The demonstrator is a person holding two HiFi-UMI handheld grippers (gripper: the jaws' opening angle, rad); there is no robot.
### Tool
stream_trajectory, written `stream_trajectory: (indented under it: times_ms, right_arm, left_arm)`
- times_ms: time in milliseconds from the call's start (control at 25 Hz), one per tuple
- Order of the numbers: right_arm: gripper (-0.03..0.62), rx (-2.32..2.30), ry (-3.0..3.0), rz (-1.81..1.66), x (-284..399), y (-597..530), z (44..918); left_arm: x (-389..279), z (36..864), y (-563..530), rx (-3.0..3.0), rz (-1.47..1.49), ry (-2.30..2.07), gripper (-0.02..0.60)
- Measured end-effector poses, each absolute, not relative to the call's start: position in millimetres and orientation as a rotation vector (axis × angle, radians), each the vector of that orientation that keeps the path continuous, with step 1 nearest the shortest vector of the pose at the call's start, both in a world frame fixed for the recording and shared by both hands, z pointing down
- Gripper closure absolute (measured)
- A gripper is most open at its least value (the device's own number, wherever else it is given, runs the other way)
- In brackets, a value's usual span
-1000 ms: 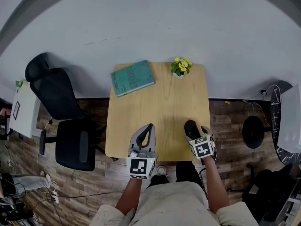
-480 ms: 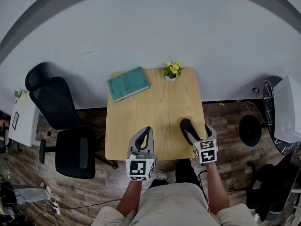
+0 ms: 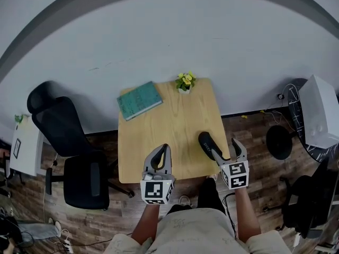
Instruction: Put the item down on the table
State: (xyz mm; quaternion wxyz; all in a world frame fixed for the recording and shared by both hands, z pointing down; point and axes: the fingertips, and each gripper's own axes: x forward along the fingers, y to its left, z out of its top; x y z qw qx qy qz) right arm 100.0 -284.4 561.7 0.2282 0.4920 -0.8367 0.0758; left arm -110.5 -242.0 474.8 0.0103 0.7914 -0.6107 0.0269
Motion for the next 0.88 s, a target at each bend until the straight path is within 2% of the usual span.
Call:
stream_trajectory:
  times_ms: [760,880]
  right_arm:
    - [0.227,1.573,-2.454,0.0,105.6,-249.9,475.9]
    - [0.247,1.613,-2.475,-0.031,107.0,-247.3,463.9]
  left_arm:
    - [-93.9,449.9,-239.7,2.585,0.04,-1.848,0.574]
    - [-93.2,443.6,-241.1,2.601,0.041,-1.863,0.574]
